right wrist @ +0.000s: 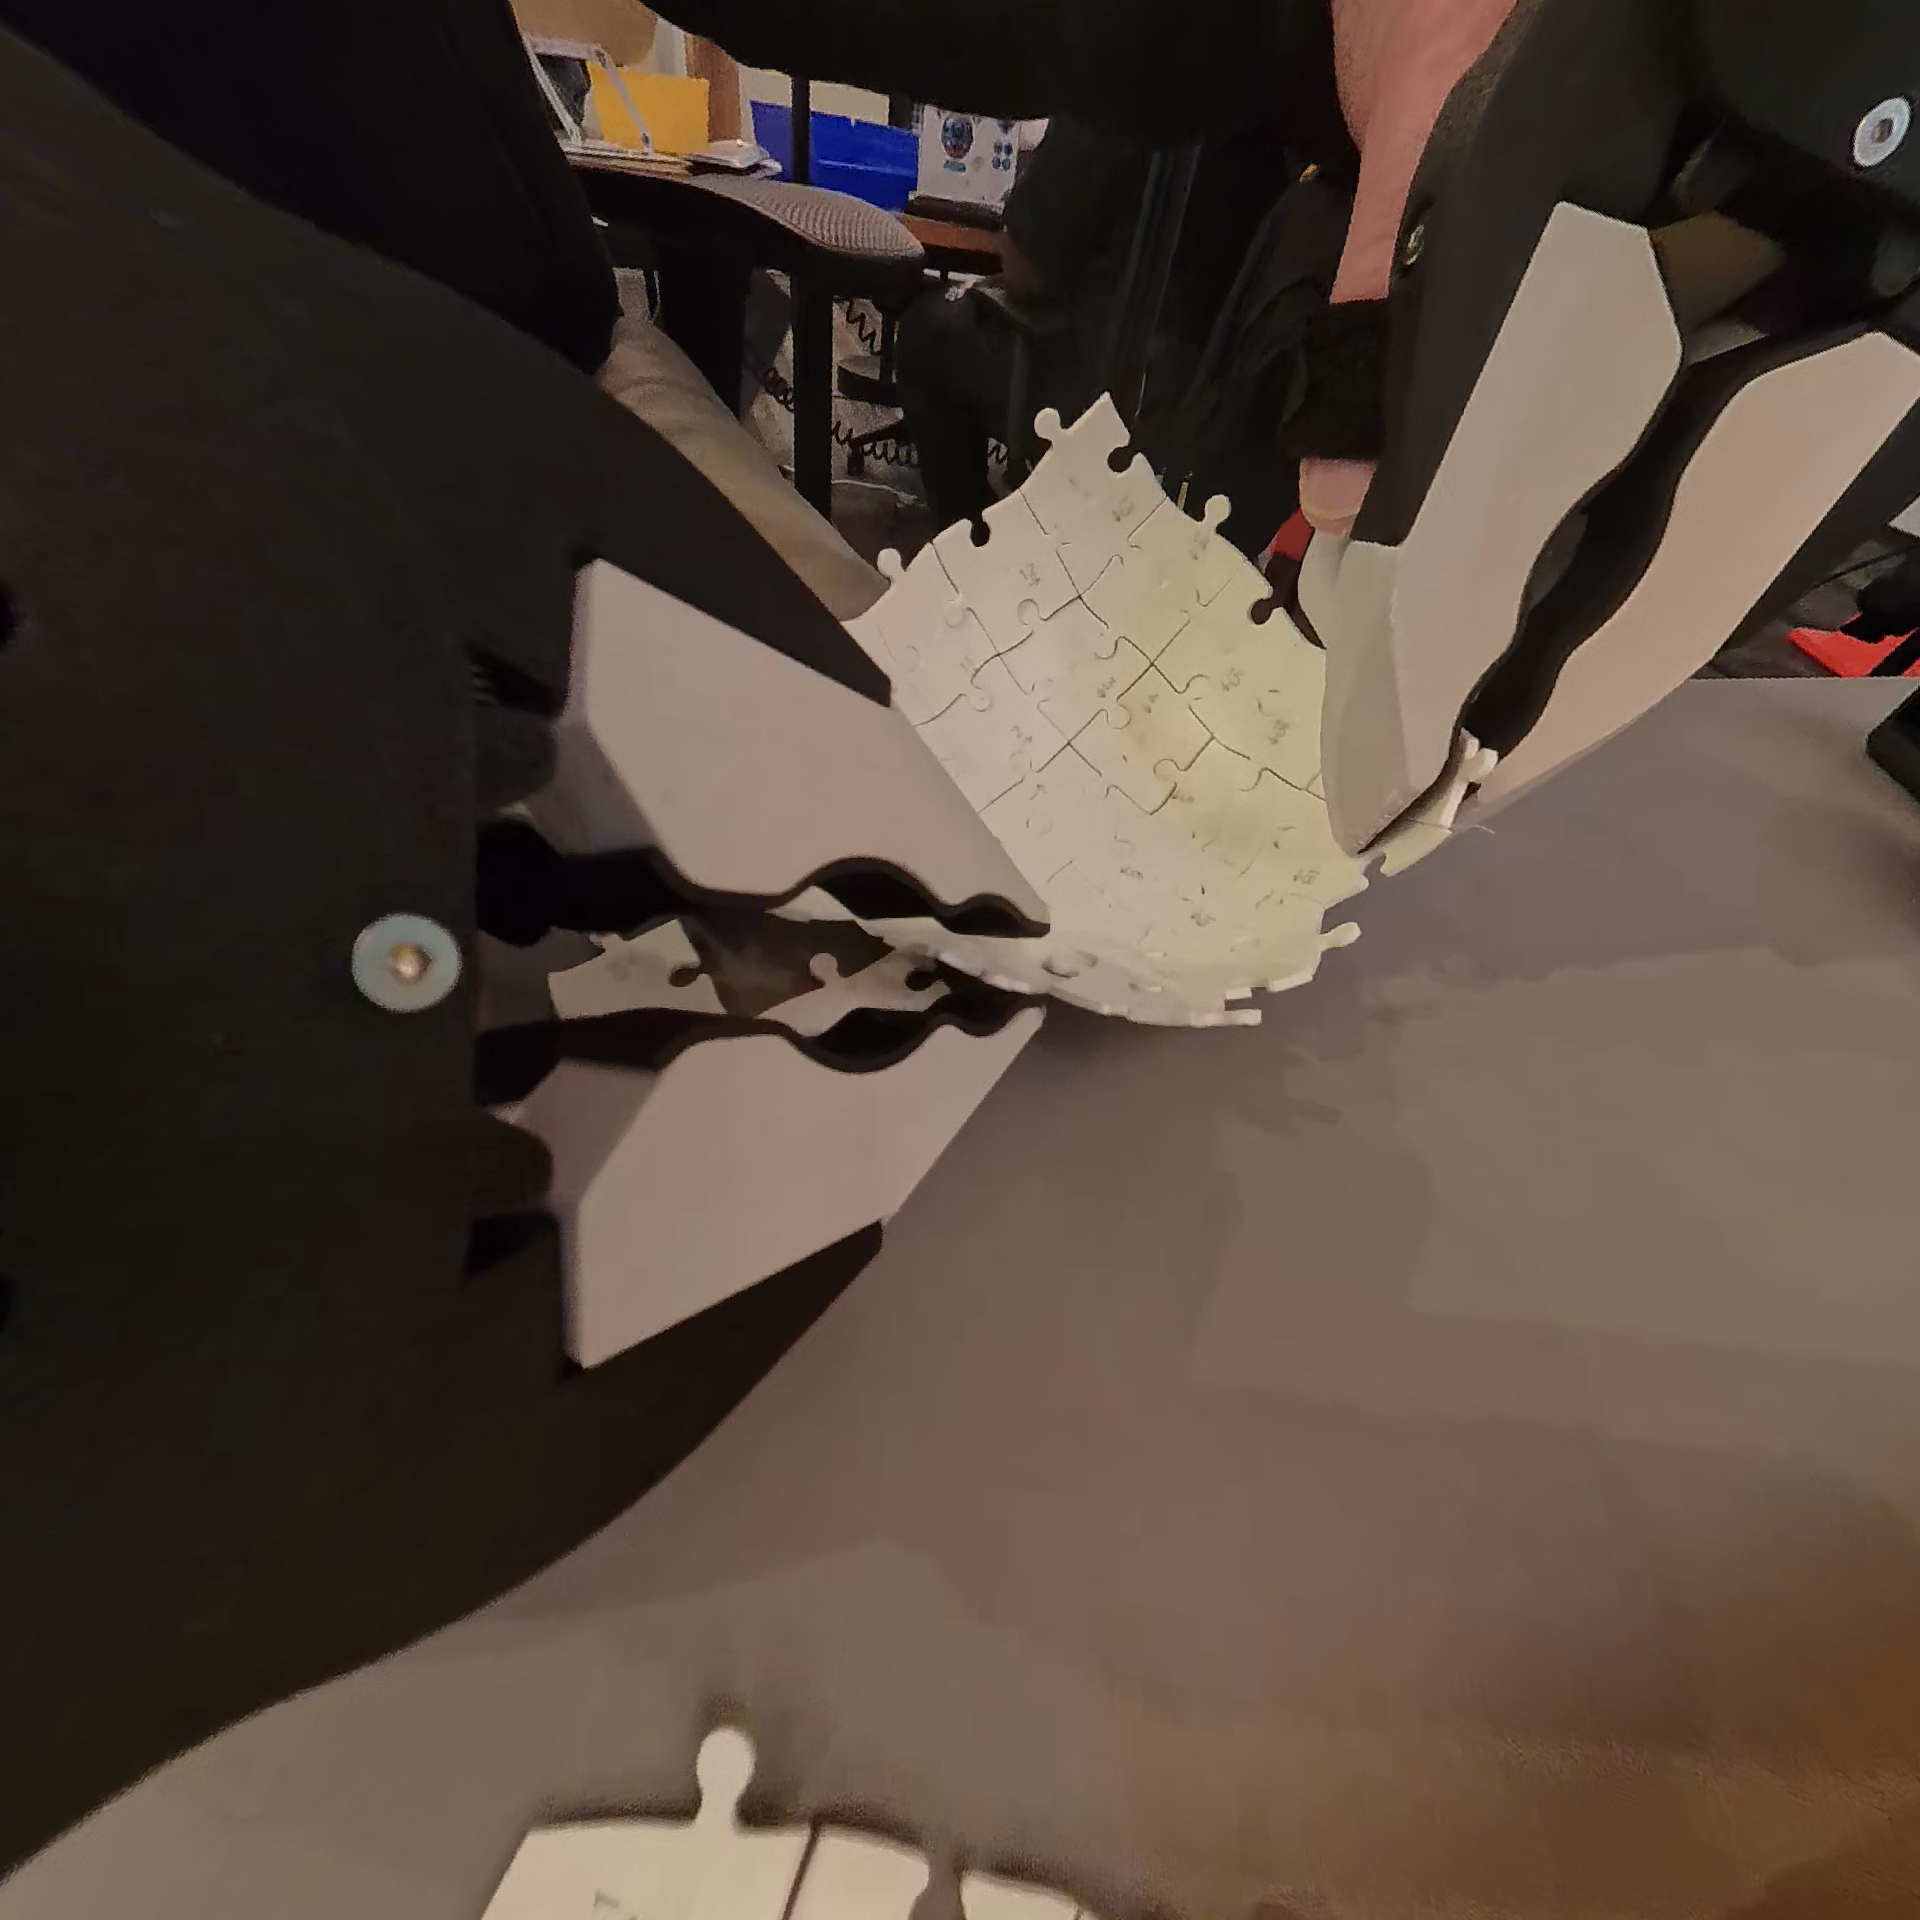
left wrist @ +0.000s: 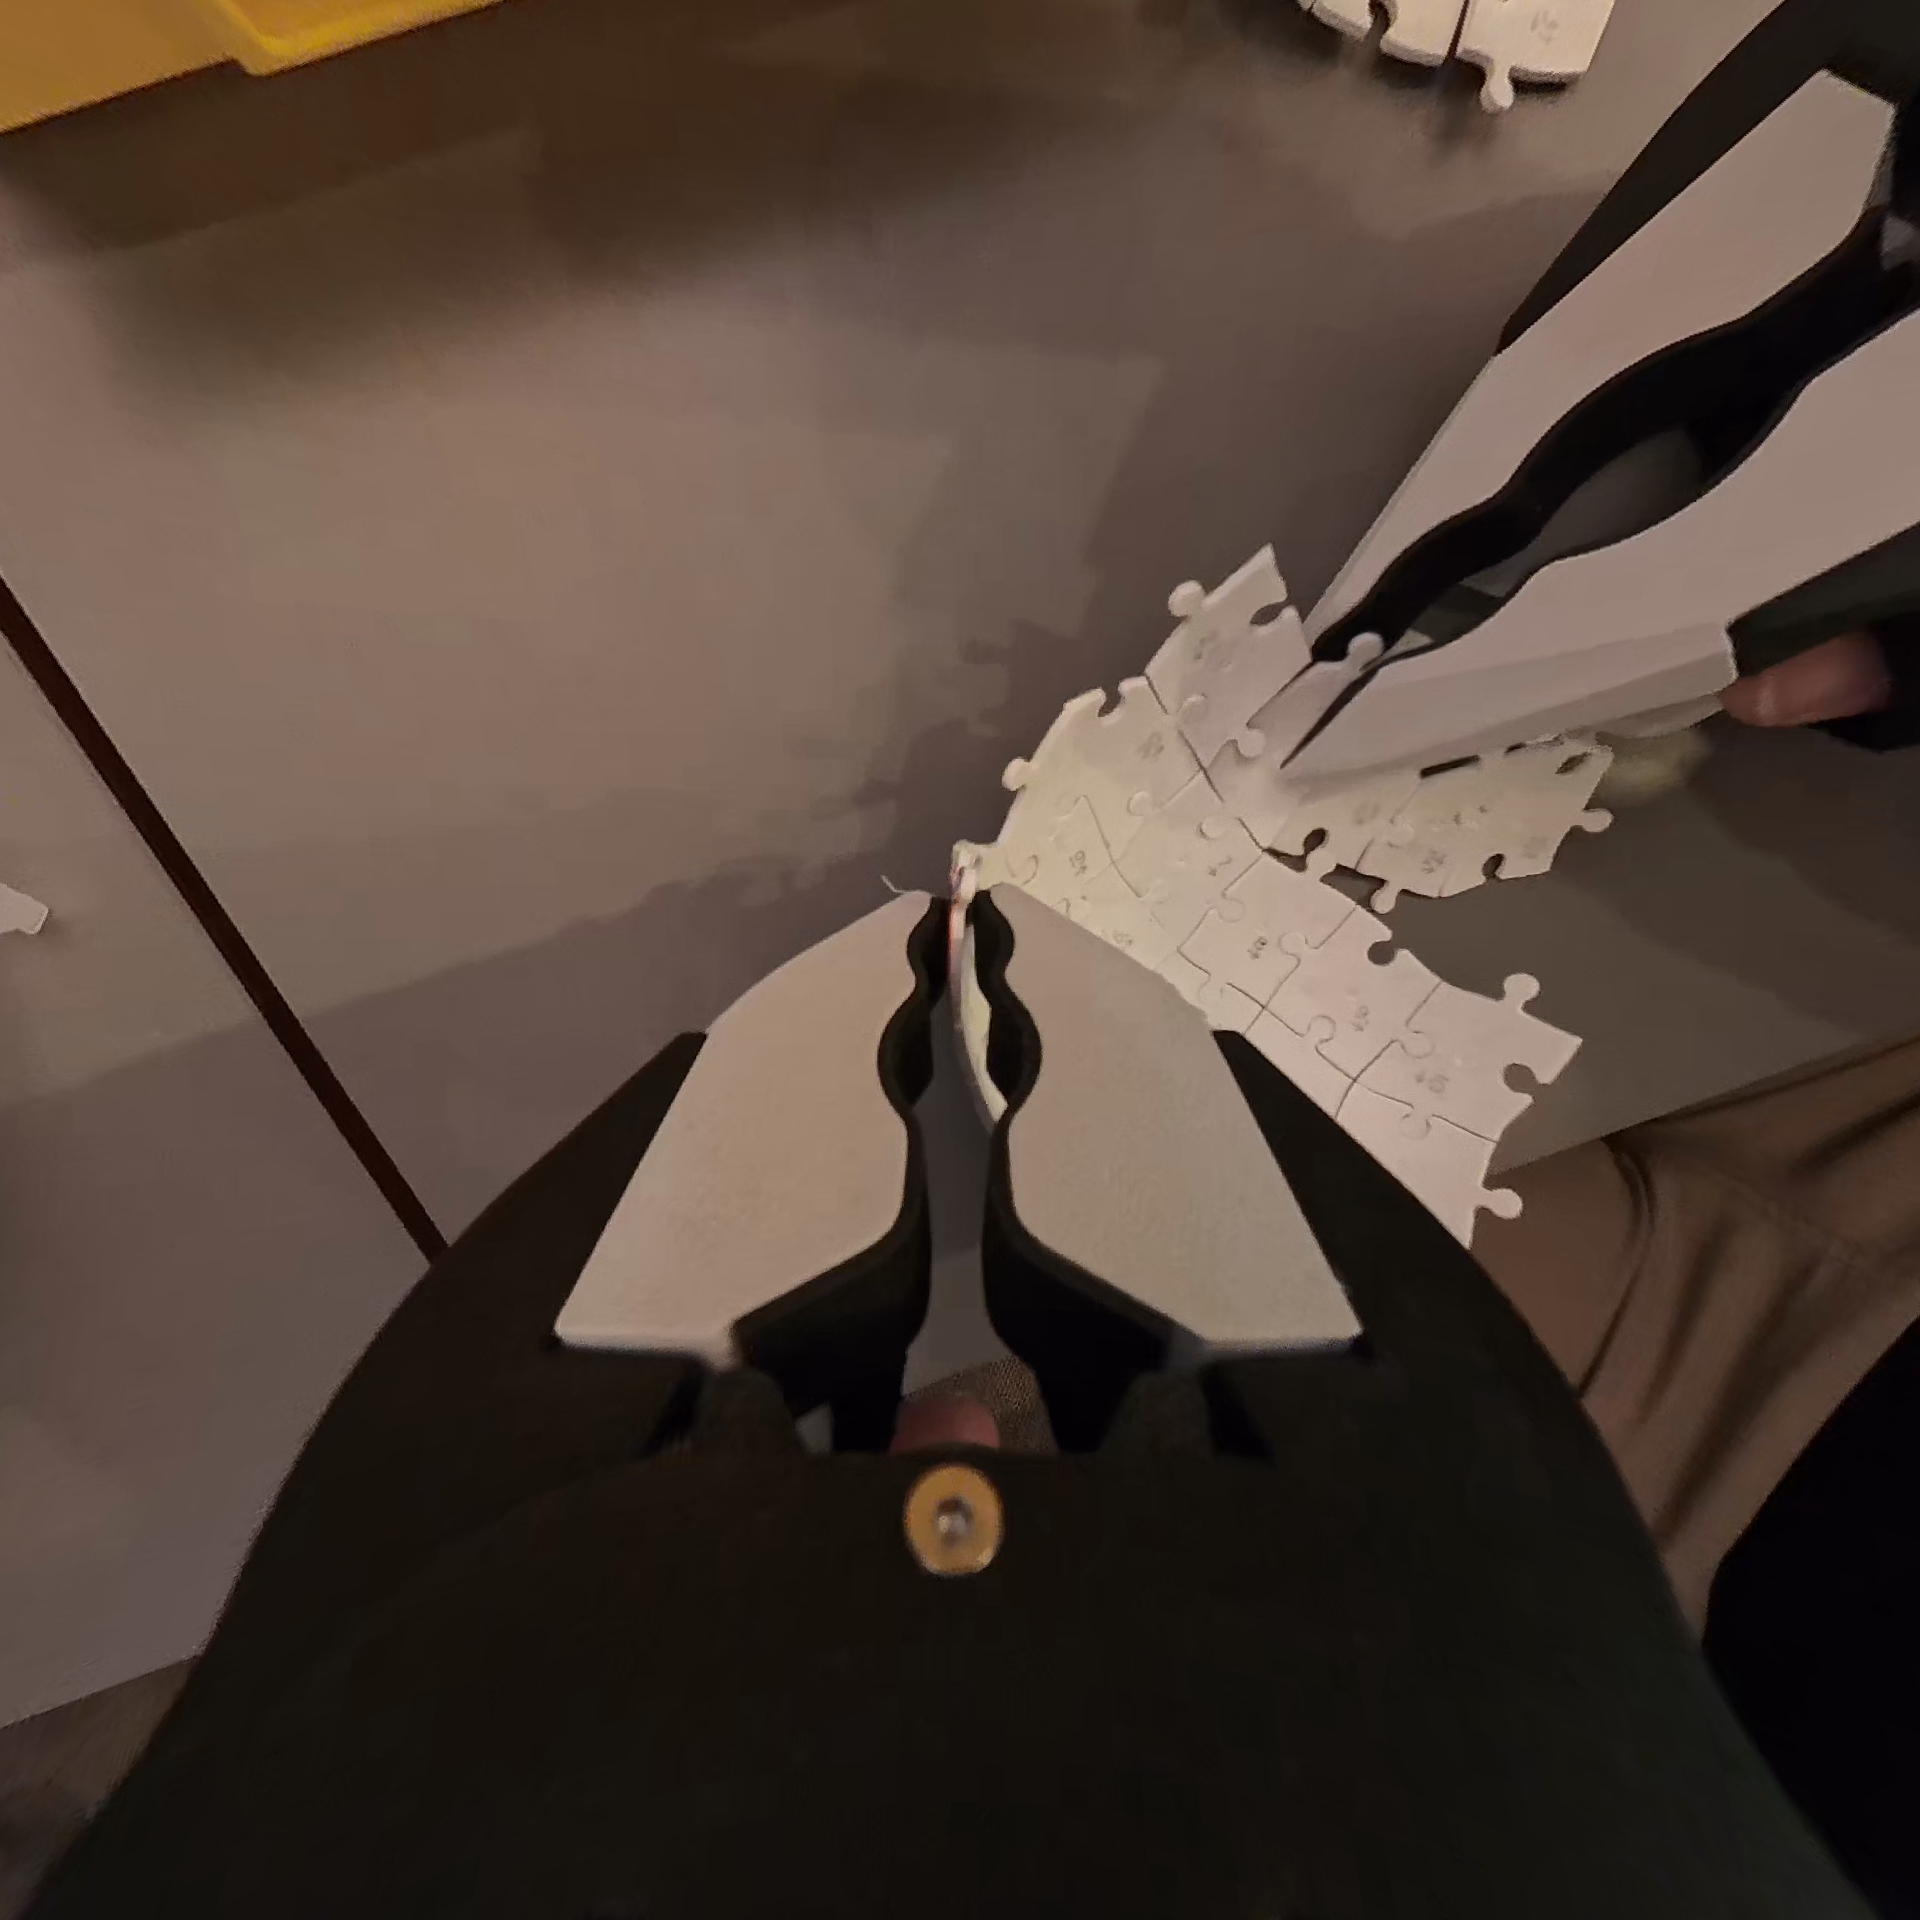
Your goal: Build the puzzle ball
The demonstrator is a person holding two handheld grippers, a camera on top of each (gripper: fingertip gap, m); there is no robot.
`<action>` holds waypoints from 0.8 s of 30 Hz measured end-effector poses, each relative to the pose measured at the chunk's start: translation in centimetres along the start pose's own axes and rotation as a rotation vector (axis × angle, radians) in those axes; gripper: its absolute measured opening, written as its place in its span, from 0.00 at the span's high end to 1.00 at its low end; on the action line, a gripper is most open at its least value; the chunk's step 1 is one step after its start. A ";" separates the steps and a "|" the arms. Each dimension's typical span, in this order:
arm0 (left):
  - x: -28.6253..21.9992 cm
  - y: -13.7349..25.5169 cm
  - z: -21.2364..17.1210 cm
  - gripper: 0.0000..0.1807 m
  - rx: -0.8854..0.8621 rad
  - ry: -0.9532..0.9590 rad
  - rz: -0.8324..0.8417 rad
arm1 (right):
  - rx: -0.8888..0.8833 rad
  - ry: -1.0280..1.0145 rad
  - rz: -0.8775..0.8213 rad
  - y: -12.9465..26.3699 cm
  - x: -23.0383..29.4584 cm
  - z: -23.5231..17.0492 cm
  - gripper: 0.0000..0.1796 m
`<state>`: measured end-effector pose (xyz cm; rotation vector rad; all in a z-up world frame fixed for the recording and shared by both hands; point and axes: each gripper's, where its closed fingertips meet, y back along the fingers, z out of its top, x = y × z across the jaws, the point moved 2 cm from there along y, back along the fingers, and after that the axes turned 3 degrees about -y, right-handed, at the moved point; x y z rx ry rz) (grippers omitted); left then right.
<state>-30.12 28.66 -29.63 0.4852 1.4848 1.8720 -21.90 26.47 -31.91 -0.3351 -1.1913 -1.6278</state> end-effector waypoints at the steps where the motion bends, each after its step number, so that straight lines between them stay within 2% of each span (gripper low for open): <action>1: 0.0 0.0 0.0 0.97 -0.007 0.000 0.001 | 0.002 0.004 -0.005 -0.1 0.0 0.0 0.97; 24: -0.6 0.8 0.6 0.98 -0.149 -0.081 0.094 | -0.053 -0.043 -0.013 0.3 -0.3 0.6 0.98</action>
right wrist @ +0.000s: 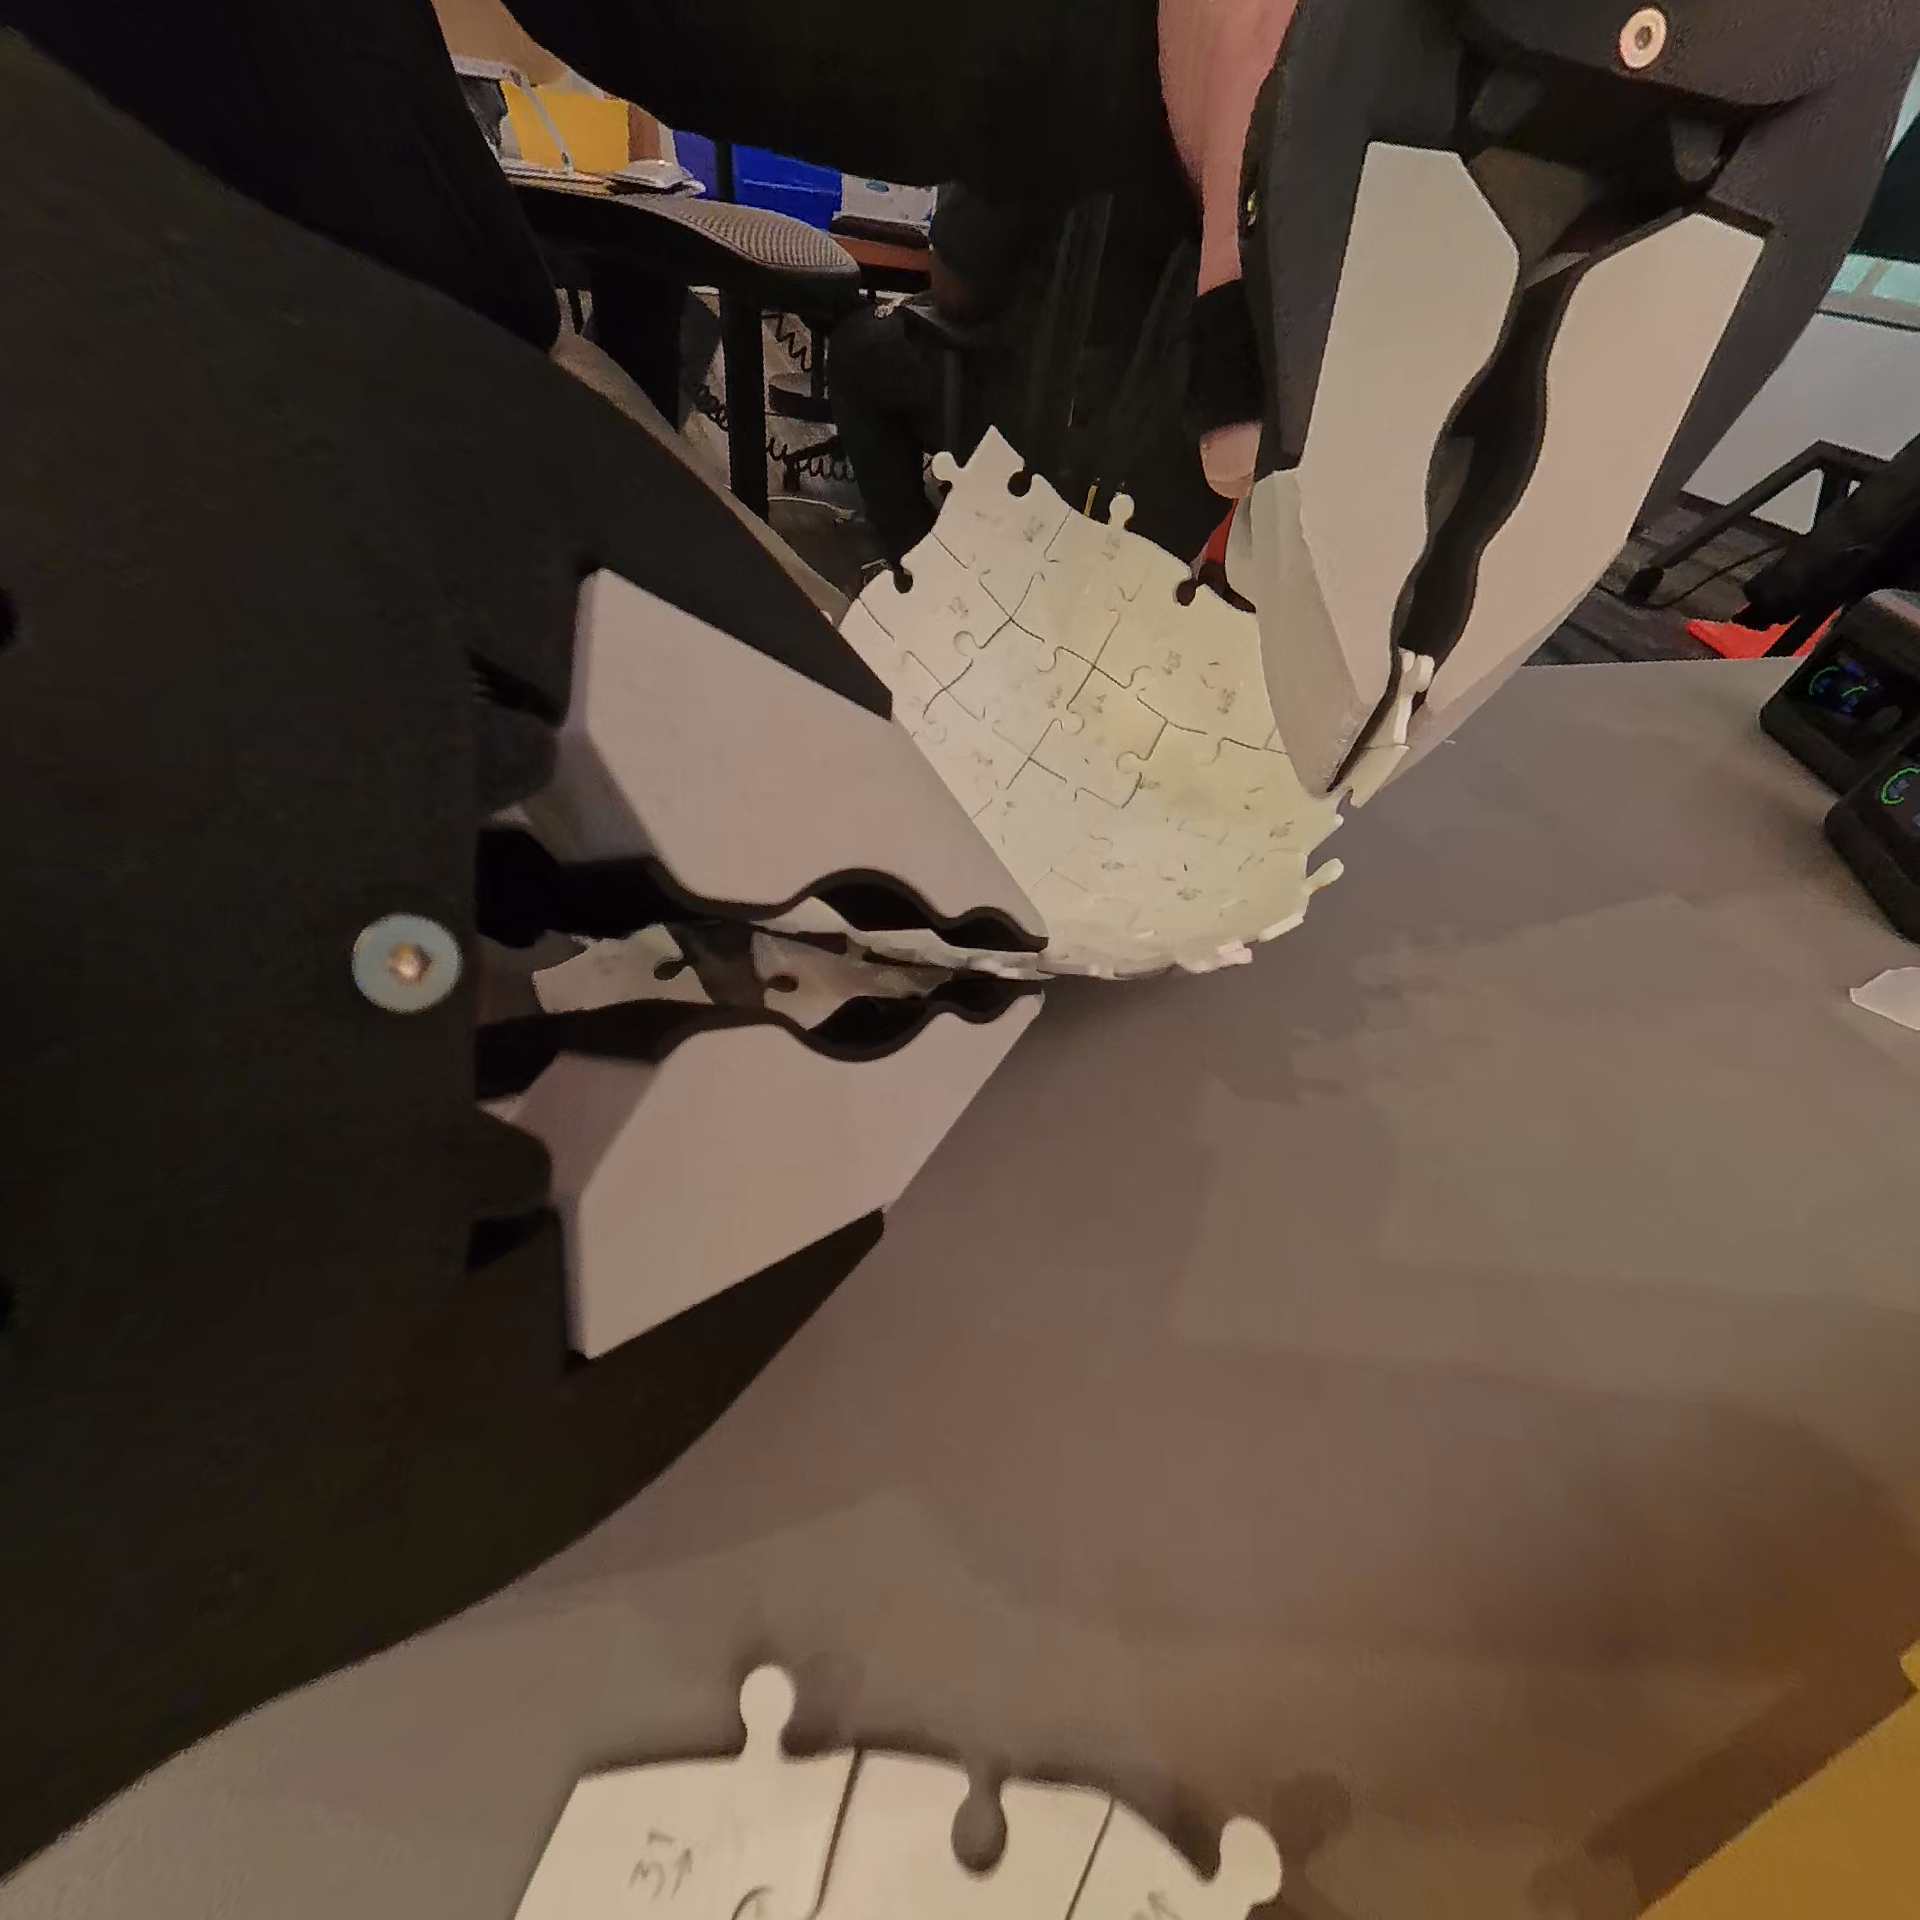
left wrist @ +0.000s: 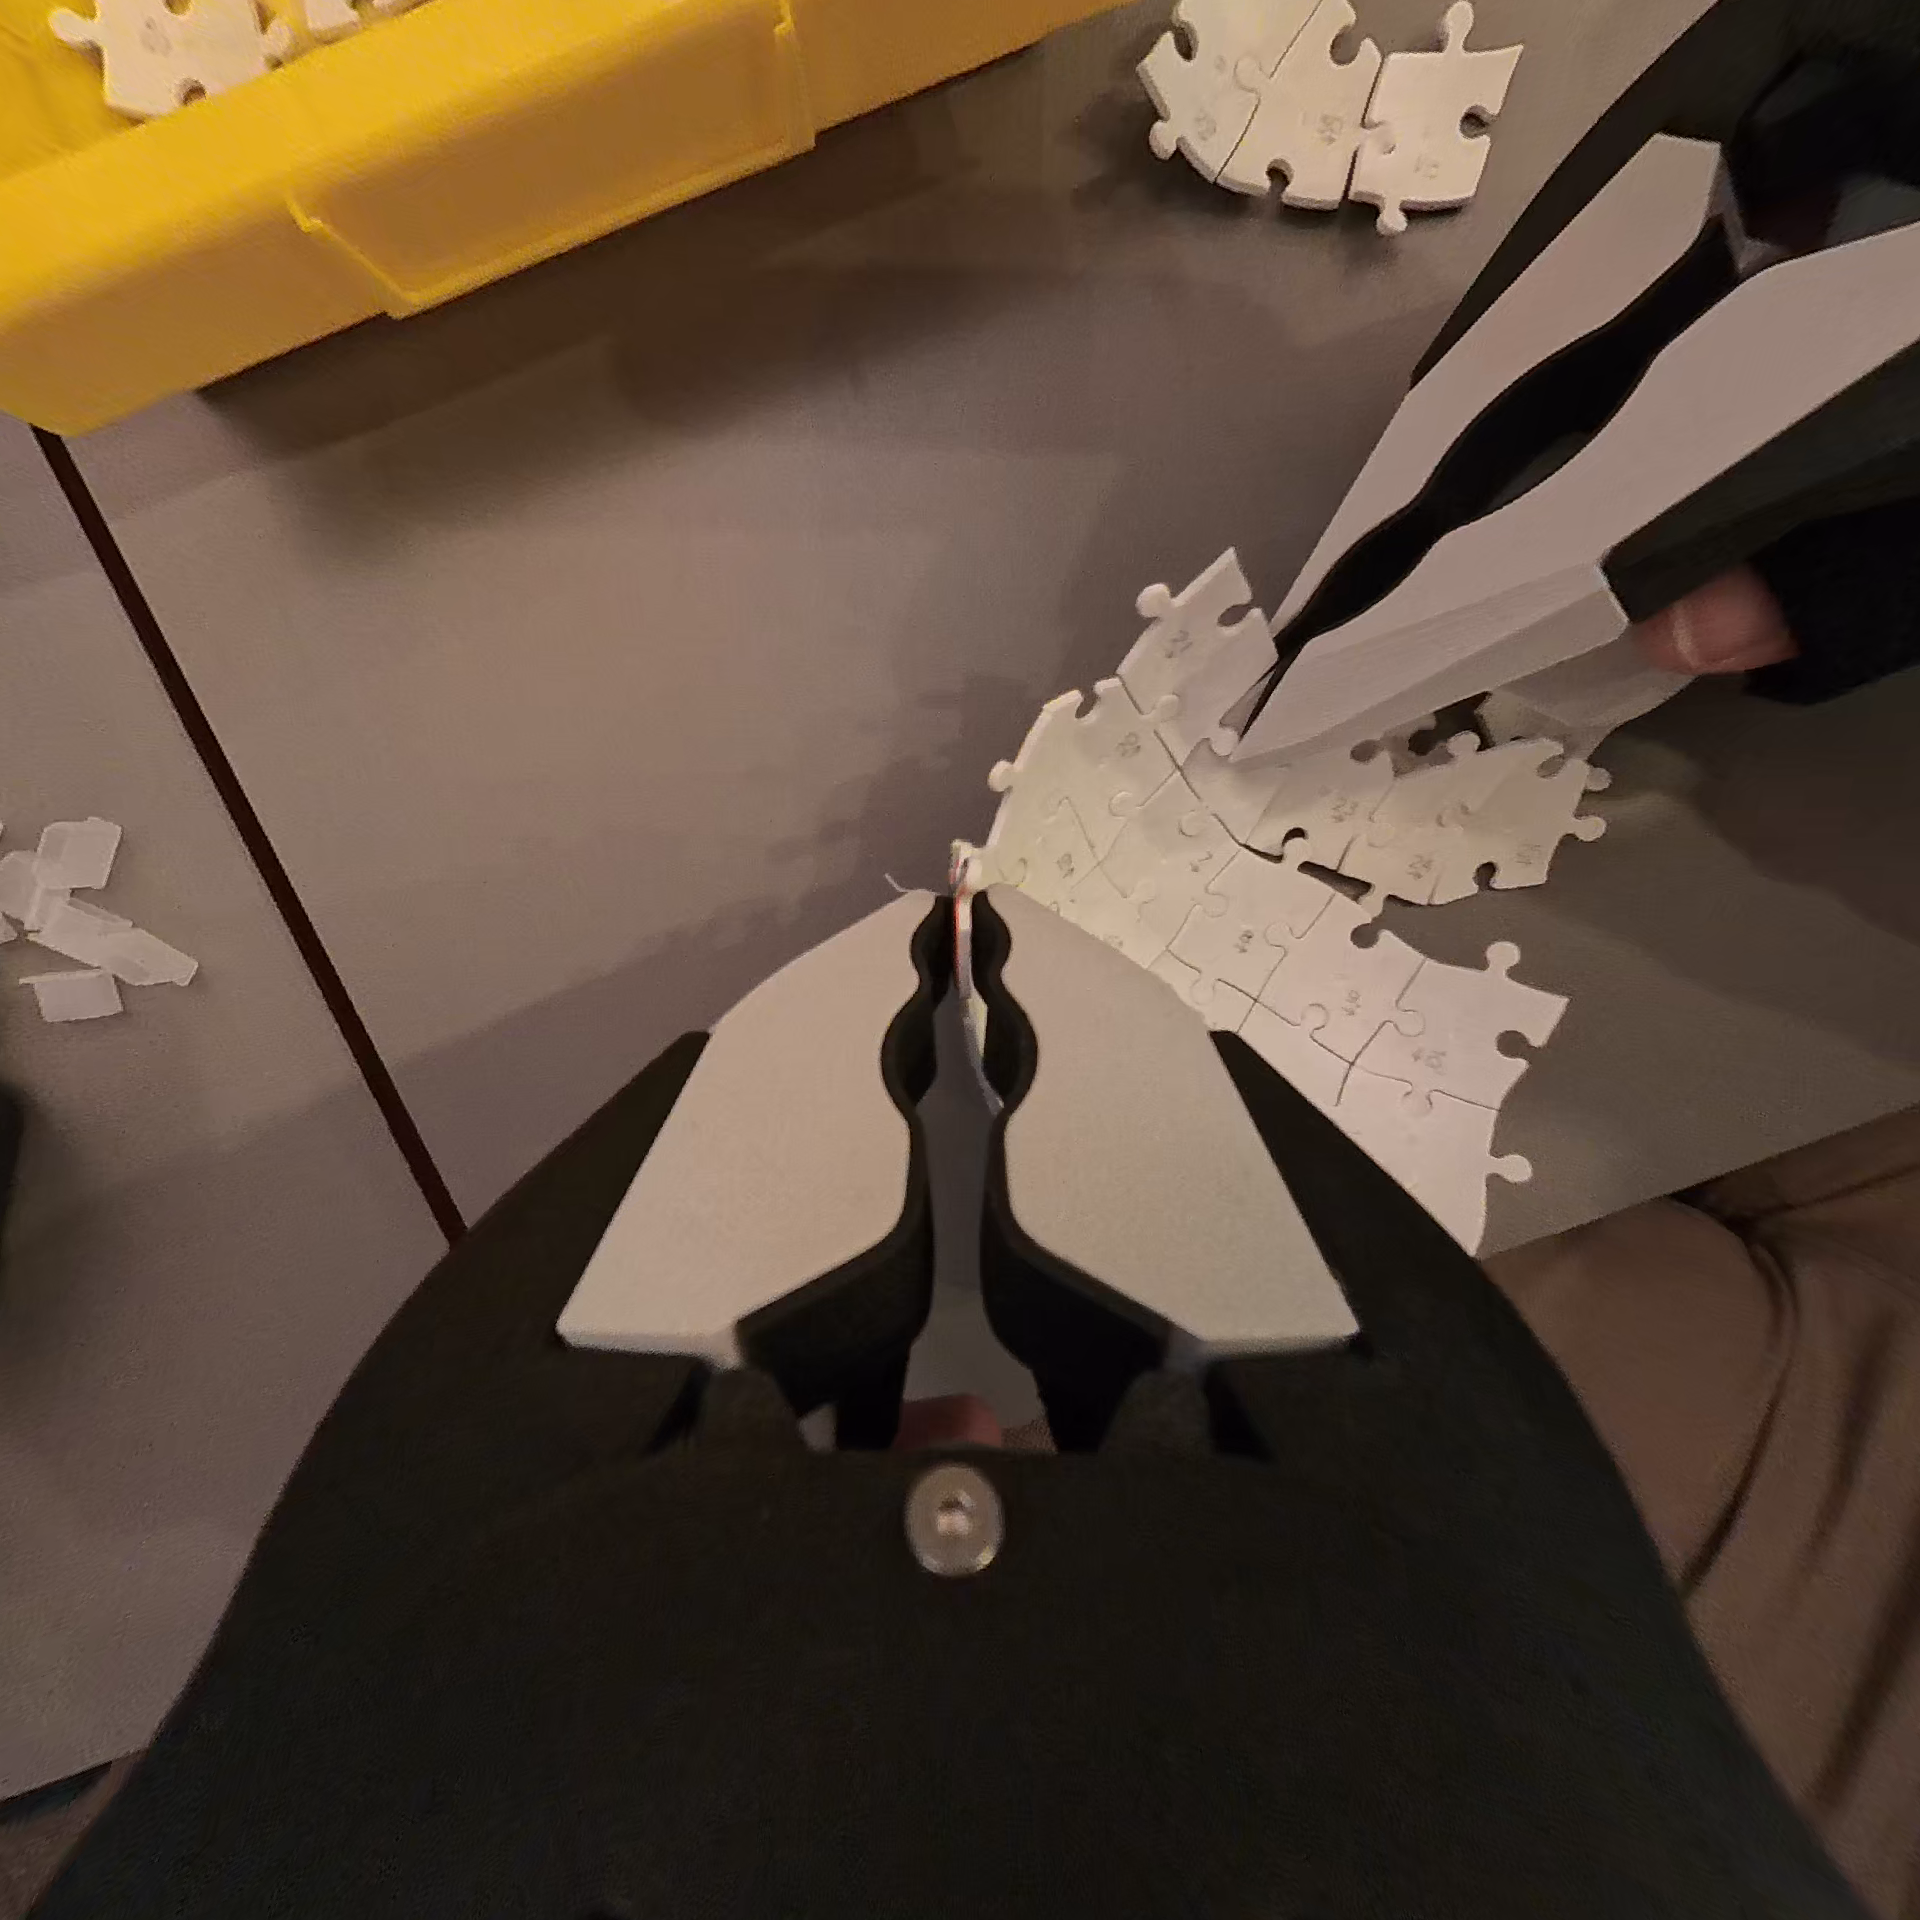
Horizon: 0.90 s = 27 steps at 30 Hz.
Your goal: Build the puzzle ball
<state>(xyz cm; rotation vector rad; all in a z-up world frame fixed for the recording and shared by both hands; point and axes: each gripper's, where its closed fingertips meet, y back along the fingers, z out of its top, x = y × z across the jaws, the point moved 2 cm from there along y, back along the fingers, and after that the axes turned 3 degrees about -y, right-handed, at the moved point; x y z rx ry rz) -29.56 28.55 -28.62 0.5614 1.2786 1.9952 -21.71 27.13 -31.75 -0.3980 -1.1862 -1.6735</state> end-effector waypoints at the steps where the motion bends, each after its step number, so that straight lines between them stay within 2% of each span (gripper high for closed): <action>1: 0.0 0.0 0.1 0.98 -0.006 -0.001 0.004 | -0.002 -0.006 0.001 0.0 0.0 0.0 0.98; 5: 0.0 0.0 0.1 0.98 -0.014 0.003 0.012 | -0.008 -0.006 -0.002 0.0 0.0 0.1 0.98; 7: 0.0 0.0 0.0 0.98 -0.016 0.006 0.010 | -0.012 0.004 0.006 0.0 0.2 0.2 0.94; 9: -0.3 0.0 0.2 0.98 -0.033 0.013 -0.010 | -0.013 0.013 0.001 -0.1 0.2 0.2 0.98; 27: -0.5 0.1 0.4 0.98 -0.069 0.003 0.046 | -0.050 0.016 -0.041 0.2 -0.1 0.6 0.99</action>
